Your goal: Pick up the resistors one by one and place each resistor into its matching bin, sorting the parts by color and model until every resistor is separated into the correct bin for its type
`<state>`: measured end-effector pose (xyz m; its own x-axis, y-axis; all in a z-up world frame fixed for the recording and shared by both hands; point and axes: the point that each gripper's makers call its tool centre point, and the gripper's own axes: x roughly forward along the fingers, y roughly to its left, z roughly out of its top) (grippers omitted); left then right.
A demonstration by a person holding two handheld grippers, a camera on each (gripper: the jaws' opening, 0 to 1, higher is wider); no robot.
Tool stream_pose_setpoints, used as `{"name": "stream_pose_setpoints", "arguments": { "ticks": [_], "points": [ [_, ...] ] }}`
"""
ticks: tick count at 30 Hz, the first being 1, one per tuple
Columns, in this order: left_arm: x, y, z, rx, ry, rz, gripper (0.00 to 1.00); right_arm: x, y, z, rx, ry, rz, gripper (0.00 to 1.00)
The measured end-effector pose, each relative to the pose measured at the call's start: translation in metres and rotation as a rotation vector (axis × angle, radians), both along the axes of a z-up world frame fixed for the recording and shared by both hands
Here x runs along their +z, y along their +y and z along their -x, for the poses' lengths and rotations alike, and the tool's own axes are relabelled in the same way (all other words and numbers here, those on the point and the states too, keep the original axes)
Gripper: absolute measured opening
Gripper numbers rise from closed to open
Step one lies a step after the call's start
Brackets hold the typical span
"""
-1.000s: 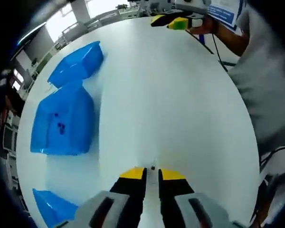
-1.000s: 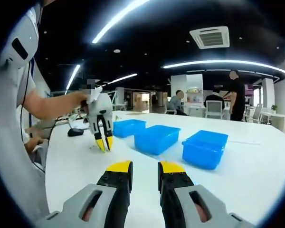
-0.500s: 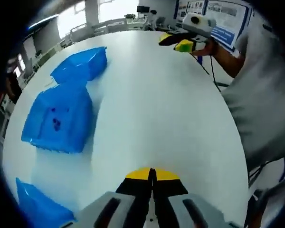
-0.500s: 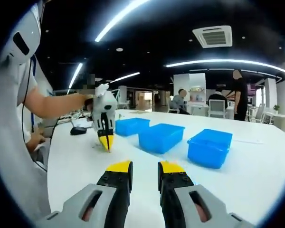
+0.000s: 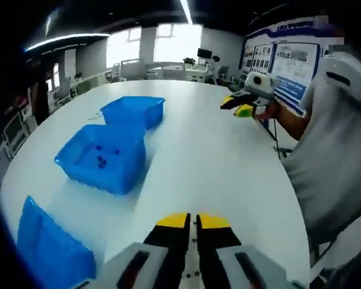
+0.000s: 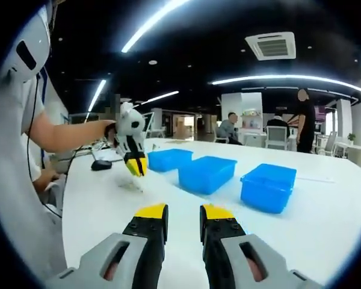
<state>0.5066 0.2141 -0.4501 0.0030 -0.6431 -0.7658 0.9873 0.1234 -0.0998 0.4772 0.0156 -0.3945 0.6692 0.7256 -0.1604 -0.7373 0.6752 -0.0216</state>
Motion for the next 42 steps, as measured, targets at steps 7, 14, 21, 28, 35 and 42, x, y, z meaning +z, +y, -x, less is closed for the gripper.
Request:
{"name": "stream_pose_setpoints", "arguments": {
  "ticks": [7, 14, 21, 28, 35, 42],
  "points": [
    [-0.024, -0.009, 0.006, -0.065, 0.000, -0.140, 0.12, -0.001, 0.000, 0.002, -0.004, 0.004, -0.004, 0.24],
    [-0.029, -0.010, 0.000, -0.078, 0.017, -0.181, 0.12, -0.004, -0.009, 0.002, -0.021, 0.011, -0.004, 0.24],
    [-0.030, -0.008, -0.003, -0.137, -0.001, -0.209, 0.06, -0.006, -0.014, 0.001, -0.026, 0.018, -0.005, 0.24],
    [-0.029, -0.006, -0.007, -0.147, -0.031, -0.216, 0.05, -0.010, -0.014, -0.002, -0.026, 0.027, -0.009, 0.24],
    [0.003, -0.025, -0.004, -0.051, 0.022, 0.077, 0.04, -0.006, -0.006, -0.003, -0.009, 0.014, 0.007, 0.24],
    [0.049, -0.003, -0.036, 0.172, -0.045, 0.344, 0.04, -0.005, 0.007, -0.005, 0.018, 0.014, 0.015, 0.24]
  ]
}}
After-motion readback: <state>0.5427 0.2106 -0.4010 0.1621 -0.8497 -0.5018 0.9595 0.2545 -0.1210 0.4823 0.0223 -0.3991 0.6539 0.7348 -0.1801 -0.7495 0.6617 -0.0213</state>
